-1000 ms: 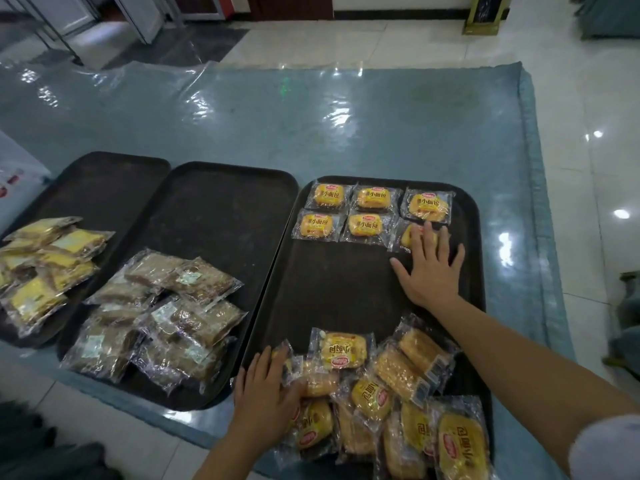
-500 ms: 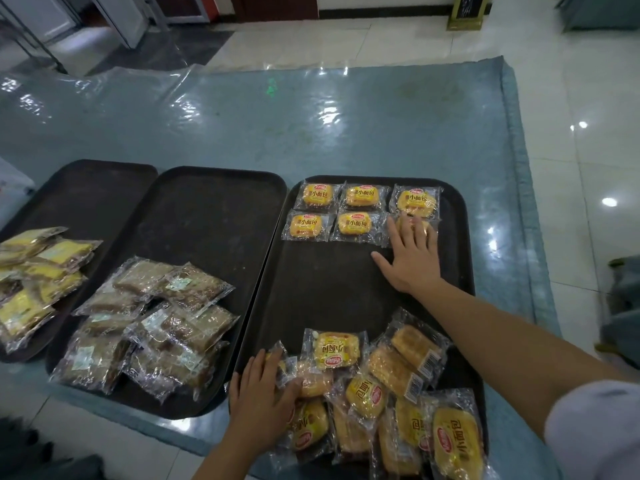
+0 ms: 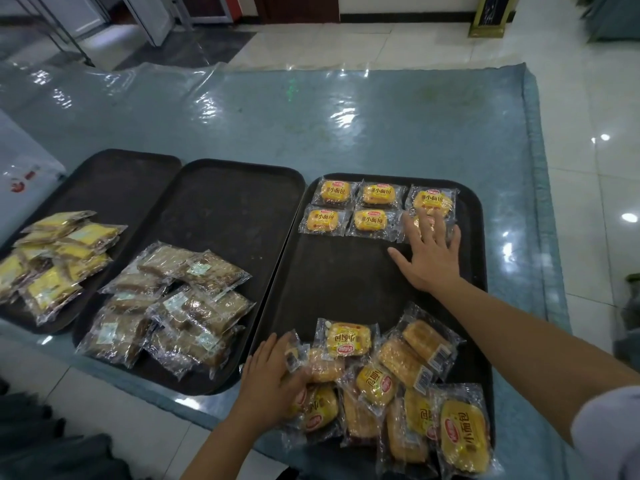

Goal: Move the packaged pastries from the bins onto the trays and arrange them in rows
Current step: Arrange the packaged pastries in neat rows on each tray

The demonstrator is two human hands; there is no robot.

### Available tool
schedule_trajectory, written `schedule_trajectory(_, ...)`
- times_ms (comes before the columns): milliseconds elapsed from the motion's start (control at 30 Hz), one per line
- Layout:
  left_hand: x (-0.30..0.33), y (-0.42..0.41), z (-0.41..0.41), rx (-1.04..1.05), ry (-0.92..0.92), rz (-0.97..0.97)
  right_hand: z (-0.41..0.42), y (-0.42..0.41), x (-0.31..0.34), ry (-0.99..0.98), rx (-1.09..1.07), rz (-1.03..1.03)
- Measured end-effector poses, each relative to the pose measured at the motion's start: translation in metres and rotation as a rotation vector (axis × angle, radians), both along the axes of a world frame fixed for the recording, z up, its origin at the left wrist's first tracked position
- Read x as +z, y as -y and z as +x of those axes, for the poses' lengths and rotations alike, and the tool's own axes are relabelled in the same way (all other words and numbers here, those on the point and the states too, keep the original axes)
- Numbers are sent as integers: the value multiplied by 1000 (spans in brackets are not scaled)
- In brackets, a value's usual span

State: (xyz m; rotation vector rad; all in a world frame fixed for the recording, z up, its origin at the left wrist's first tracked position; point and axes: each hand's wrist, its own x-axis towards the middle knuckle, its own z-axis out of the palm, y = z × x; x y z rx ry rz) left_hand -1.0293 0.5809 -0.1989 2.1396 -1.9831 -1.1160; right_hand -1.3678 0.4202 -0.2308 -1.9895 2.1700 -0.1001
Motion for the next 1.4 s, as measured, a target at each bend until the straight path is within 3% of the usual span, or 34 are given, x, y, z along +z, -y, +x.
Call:
schedule_trajectory(100, 11, 1, 5, 44, -62, -28, 15, -32, 11, 61, 42, -31)
schedule_trajectory(200, 17, 1, 10, 64, -106, -14, 39, -83, 22, 135, 88, 70)
schedule_trajectory(300, 20, 1, 12, 53, -101, -3, 59, -131, 27, 85, 144, 210)
schedule_trajectory(433, 33, 12, 0, 13, -138, 11, 72, -174, 31, 41, 73, 197)
schedule_trajectory(667, 52, 56, -57, -260, -129, 15, 80, -206, 28, 106, -32, 198)
schedule_trajectory(800, 45, 78, -83, -390, -104, 120, 80, -211, 19, 85, -39, 155)
schedule_trajectory(967, 39, 98, -97, -646, 99, 138, 81, -213, 22, 61, -41, 158)
schedule_trajectory(1167, 45, 129, -86, -522, -13, 300, 86, -211, 32, 17, -61, 220)
schedule_trajectory(1400, 39, 147, -45, -178, -476, 436, 104, -215, 44, -25, -160, 303)
